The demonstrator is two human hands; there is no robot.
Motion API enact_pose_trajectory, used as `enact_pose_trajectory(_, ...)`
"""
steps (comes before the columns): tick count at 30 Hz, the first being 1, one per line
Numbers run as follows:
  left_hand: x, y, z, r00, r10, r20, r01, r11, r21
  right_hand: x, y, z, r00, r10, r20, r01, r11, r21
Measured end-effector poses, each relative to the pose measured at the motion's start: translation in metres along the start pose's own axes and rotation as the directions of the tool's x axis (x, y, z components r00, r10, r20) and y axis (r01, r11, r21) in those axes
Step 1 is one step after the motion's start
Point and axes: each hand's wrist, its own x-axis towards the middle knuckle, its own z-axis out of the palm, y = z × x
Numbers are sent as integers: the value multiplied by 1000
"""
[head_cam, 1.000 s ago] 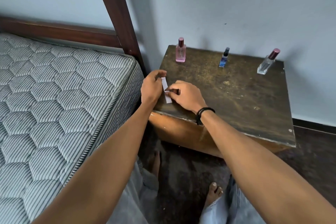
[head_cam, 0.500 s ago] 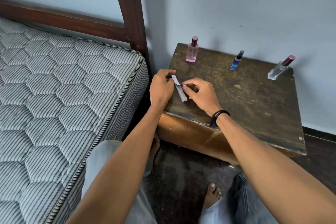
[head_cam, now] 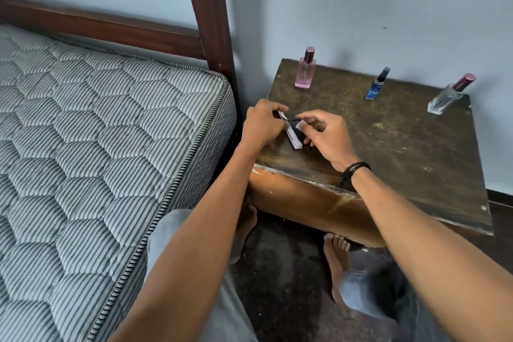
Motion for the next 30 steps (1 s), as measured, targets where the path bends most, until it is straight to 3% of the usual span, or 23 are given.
enact_pose_trajectory(9, 4, 15, 3, 992, -91, -82, 94, 995, 33, -2, 6, -3, 999, -39, 11, 39, 997, 63)
enact_pose_trajectory(17, 7, 6, -5, 991, -56, -122, 58, 998, 16, -7, -2, 2, 1000, -3, 11, 1, 984, 177)
enact_pose_trajectory(22, 9, 11, -4, 997, -58, -58, 57, 998, -6, 3, -12, -4, 979, 199, -54, -171, 931, 323)
enact_pose_trajectory(30, 7, 10, -6, 1000, -17, -7, 17, 1000, -4, 2, -26, -12, 891, 451, 59, -426, 782, 455)
